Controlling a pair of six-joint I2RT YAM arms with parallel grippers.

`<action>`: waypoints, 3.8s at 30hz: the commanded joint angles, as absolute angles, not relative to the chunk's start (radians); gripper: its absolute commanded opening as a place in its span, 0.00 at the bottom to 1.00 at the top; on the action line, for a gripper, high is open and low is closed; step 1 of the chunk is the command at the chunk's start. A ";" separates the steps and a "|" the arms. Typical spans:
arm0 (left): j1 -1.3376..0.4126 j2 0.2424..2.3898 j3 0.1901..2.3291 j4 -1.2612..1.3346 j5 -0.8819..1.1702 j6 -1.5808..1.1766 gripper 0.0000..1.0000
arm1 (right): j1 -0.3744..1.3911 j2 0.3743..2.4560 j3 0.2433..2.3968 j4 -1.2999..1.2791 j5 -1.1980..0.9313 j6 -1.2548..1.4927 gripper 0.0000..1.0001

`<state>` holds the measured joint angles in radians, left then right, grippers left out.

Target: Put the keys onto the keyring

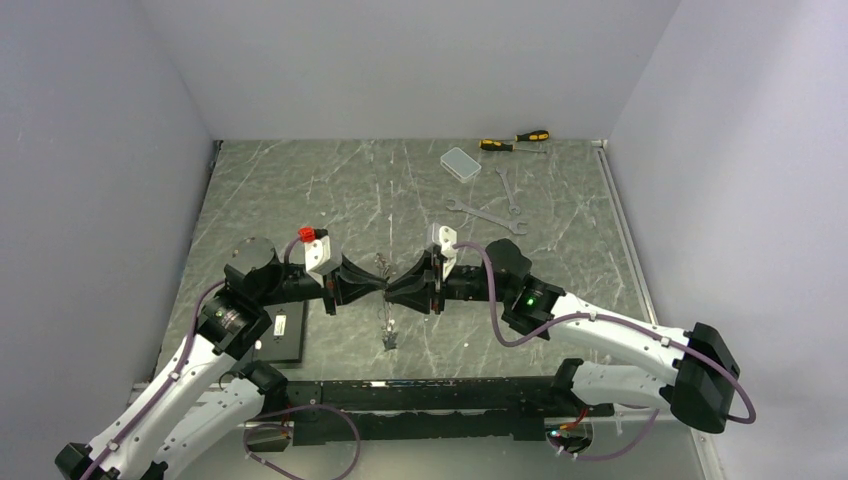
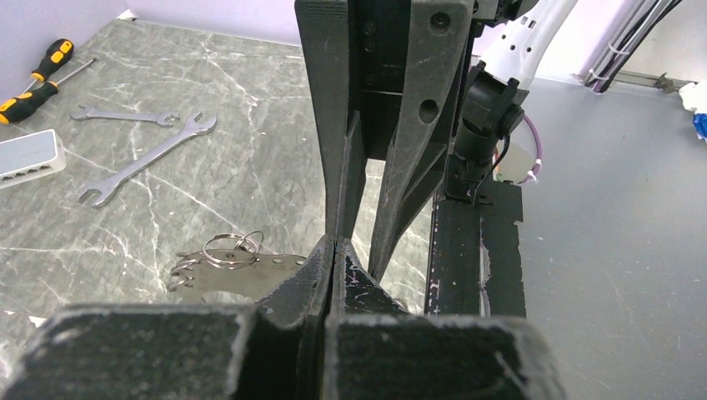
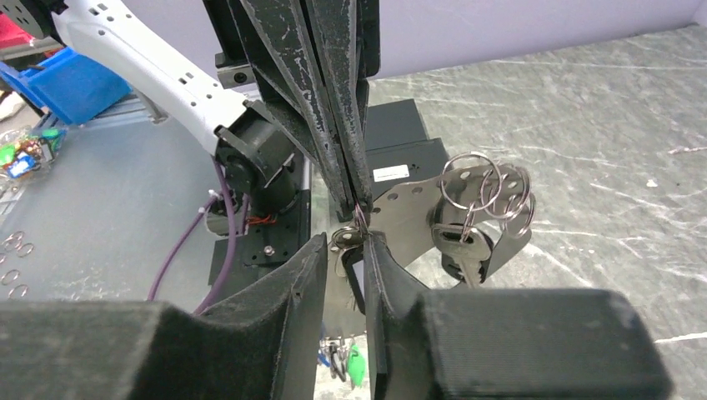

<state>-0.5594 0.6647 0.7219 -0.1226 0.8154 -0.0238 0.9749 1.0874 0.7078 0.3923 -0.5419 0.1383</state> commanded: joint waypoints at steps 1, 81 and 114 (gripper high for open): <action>-0.553 0.653 0.726 -0.053 0.844 -0.057 0.00 | 0.976 1.095 0.753 0.466 -0.572 0.152 0.25; -0.540 0.671 0.733 -0.059 1.010 -0.045 0.51 | 0.974 1.004 0.935 -0.138 -0.414 -0.109 0.00; -0.559 0.827 0.730 -0.030 1.049 -0.018 0.41 | 0.976 1.206 1.289 -0.577 -0.557 -0.344 0.00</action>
<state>-0.5507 0.8173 0.7128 -0.0521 1.0309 -0.0193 0.9768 1.2160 1.2274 -0.6052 -0.4980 -0.3195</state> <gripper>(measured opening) 0.411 0.021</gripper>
